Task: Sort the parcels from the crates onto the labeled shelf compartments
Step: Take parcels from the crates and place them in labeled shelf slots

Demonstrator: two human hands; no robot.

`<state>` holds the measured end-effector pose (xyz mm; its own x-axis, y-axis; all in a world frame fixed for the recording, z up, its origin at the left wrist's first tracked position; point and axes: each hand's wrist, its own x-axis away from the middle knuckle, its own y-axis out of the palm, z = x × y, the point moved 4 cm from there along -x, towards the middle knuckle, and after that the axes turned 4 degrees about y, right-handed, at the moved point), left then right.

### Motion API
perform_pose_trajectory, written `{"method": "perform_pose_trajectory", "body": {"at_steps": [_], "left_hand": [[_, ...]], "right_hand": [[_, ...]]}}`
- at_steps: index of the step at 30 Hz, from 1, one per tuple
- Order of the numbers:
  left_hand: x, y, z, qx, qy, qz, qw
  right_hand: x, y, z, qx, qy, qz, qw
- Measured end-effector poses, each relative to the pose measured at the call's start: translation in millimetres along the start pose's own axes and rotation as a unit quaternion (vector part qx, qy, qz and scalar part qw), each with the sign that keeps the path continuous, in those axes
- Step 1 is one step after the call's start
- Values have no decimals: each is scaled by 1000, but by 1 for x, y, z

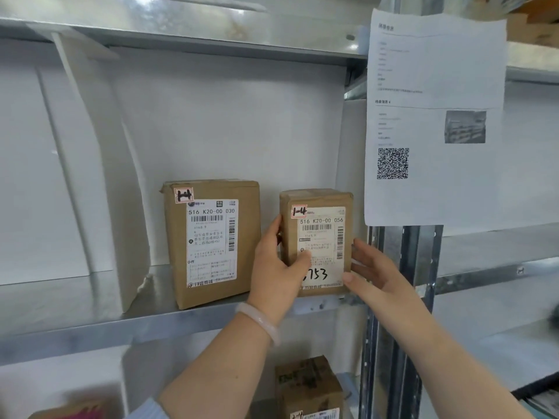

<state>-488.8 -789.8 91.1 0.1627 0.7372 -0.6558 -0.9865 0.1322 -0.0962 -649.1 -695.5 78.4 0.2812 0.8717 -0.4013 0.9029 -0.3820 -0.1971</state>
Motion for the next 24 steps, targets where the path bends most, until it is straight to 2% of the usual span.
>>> {"method": "perform_pose_trajectory", "body": {"at_steps": [4, 15, 24], "left_hand": [[3, 3, -1, -8, 0, 18, 1000], [-2, 18, -14, -138, -12, 47, 989], [10, 17, -2, -168, 10, 47, 985]], "right_hand": [[-6, 1, 5, -16, 2, -18, 1000], [-10, -7, 19, -15, -2, -30, 999], [8, -11, 24, 16, -45, -31, 998]]}}
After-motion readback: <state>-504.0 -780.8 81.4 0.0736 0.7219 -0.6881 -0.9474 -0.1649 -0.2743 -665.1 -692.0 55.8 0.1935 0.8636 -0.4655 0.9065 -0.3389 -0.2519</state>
